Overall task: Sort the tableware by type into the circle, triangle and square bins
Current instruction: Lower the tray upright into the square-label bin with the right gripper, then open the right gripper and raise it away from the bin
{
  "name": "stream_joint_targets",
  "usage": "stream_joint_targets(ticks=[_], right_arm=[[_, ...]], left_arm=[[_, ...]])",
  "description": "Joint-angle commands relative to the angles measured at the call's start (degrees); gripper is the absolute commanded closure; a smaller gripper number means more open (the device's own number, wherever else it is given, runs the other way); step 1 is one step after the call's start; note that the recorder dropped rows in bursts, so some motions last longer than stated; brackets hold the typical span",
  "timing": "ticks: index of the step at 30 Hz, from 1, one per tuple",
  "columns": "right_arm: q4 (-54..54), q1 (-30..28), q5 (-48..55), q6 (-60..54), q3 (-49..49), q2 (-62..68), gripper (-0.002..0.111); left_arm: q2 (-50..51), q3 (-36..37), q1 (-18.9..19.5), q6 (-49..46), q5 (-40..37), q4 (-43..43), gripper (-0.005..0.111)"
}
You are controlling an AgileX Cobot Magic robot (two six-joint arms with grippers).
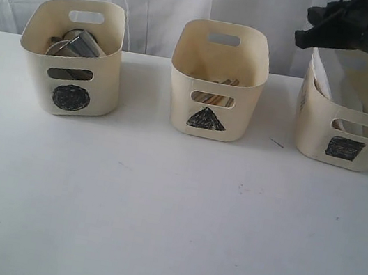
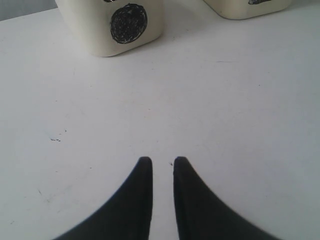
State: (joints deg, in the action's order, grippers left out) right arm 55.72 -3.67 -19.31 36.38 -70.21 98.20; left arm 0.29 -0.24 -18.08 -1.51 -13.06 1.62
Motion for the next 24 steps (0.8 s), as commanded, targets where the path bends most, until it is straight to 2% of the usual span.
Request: stream_joint_targets(ticks=[1, 7, 13, 16, 21, 24], right_arm=[[-0.9, -0.5, -0.3, -0.3, -0.5, -3.6, 0.075], [-0.9, -0.4, 1.7, 4.1, 1.2, -11.4, 0.075], [-0.9, 0.3, -1.7, 4.8, 11.6, -23.6, 0.076], [-1.2, 0.3, -2.7, 5.5, 18.2, -31.6, 0.085], [-1.9, 0.3, -2.5, 12.1, 28.4, -44.7, 0.108], [-1.9, 0.3, -1.2, 12.9, 34.5, -52.2, 0.108]], left_arm=[[-0.3, 0.2, 0.2, 0.0, 0.2, 0.0, 0.085], [-0.3, 0.2, 0.2, 0.0, 0.2, 0.0, 0.085], [-0.3, 0.2, 0.2, 0.0, 0.2, 0.0, 0.085], [-0.3, 0.2, 0.2, 0.0, 0.2, 0.0, 0.085], [-0.3, 0.2, 0.2, 0.0, 0.2, 0.0, 0.085], [-0.3, 0.2, 0.2, 0.0, 0.2, 0.0, 0.085]])
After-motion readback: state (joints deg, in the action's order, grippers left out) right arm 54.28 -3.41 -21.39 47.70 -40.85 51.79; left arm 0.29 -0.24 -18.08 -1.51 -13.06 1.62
